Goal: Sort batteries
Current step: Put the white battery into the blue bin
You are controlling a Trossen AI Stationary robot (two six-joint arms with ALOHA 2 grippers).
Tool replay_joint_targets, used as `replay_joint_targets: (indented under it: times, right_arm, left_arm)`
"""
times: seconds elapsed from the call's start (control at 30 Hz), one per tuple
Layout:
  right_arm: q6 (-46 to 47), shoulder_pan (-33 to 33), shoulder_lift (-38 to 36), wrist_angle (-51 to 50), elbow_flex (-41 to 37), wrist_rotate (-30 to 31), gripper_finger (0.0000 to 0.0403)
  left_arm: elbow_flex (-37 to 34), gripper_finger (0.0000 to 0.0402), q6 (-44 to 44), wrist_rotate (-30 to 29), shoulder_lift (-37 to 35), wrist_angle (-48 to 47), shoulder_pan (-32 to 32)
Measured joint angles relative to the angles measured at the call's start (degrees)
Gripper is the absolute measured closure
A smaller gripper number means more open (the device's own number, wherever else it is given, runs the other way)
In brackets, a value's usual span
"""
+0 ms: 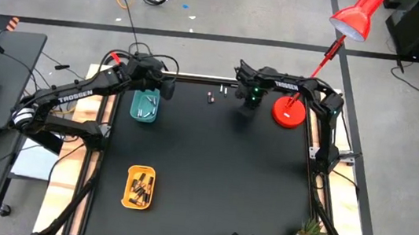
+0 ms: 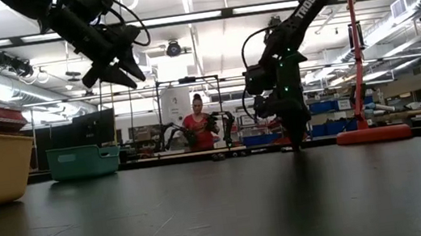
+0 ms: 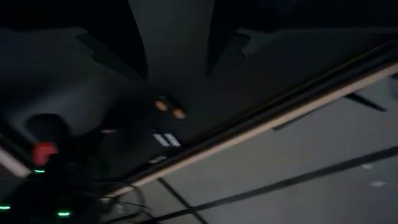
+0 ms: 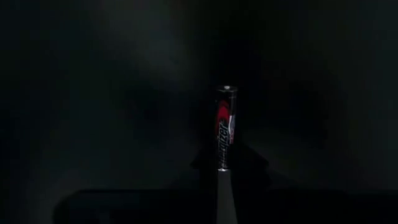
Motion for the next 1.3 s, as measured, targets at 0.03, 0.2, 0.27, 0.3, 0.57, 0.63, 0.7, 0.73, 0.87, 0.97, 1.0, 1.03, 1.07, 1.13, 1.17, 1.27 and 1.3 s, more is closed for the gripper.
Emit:
replay_joint_targets:
  times: [0.03,0.2,0.27,0.3,0.57,0.63,0.7,0.73,0.87,0.97,1.0,1.03,1.07,1.13,1.17,1.27,1.3]
  right_arm:
    - [-0.6,0.0,-0.3,-0.6,0.6,-0.2,0.0382]
    - [-1.0,0.3,-4.6,-0.3,5.0,-2.5,0.0382]
    - [-1.0,0.3,-6.3,-0.1,6.6,-3.5,0.0382]
    - [-0.9,0.4,-6.8,-0.1,7.2,-4.1,0.0382]
    - [-0.5,3.2,-15.0,10.8,12.1,-13.5,0.0382]
    - [1.2,4.3,-16.2,16.4,12.1,-16.6,0.0382]
    - [3.8,5.5,-17.1,21.3,12.3,-19.5,0.0382]
    - [5.0,6.0,-17.2,23.1,12.3,-20.7,0.0382]
    - [7.4,7.4,-16.8,26.4,12.1,-21.1,0.0382]
    - [8.2,7.6,-17.0,27.9,12.2,-21.1,0.0382]
    - [8.2,7.6,-17.0,27.9,12.2,-21.2,0.0382]
    - [8.3,7.6,-17.0,27.9,12.2,-21.2,0.0382]
    - [8.2,7.6,-16.9,28.0,12.2,-21.4,0.0382]
    - [8.4,7.6,-16.9,29.1,12.2,-22.3,0.0382]
    - [8.7,7.6,-16.9,29.7,12.2,-22.8,0.0382]
    - [9.7,7.7,-17.0,30.5,12.2,-23.0,0.0382]
    - [9.7,7.9,-17.0,30.7,12.2,-23.4,0.0382]
  left_arm:
    - [0.0,0.0229,0.1,1.3,0.0,0.3,0.0]
    - [0.0,0.0229,-0.2,8.2,0.0,3.9,0.0]
    - [0.0,0.0229,-1.1,9.7,0.0,6.5,0.0]
    - [0.0,0.0229,-1.3,10.2,0.0,8.1,0.0]
    - [0.0,0.0228,-1.7,10.3,1.1,24.9,0.0]
    - [0.0,0.0224,-1.9,10.3,2.5,29.6,-0.1]
    - [0.0,0.0216,-1.9,10.5,4.2,33.7,-0.6]
    - [0.0,0.0212,-1.9,10.6,5.1,36.0,-0.8]
    - [0.5,0.02,-1.8,11.3,7.7,42.0,-2.3]
    - [1.9,0.0197,-0.9,11.4,9.1,42.0,-3.3]
    - [2.4,0.0197,-0.1,11.4,9.5,42.0,-3.7]
    - [2.9,0.0197,0.6,11.3,9.9,42.1,-4.0]
    - [3.3,0.0196,1.2,11.3,10.3,42.2,-4.2]
    - [3.6,0.0196,1.5,10.7,11.3,42.2,-4.6]
    - [3.8,0.0196,1.5,10.7,12.0,42.2,-4.7]
    - [3.9,0.0196,1.4,10.5,13.8,44.1,-5.1]
    - [3.9,0.0197,1.3,10.6,14.3,45.0,-5.3]
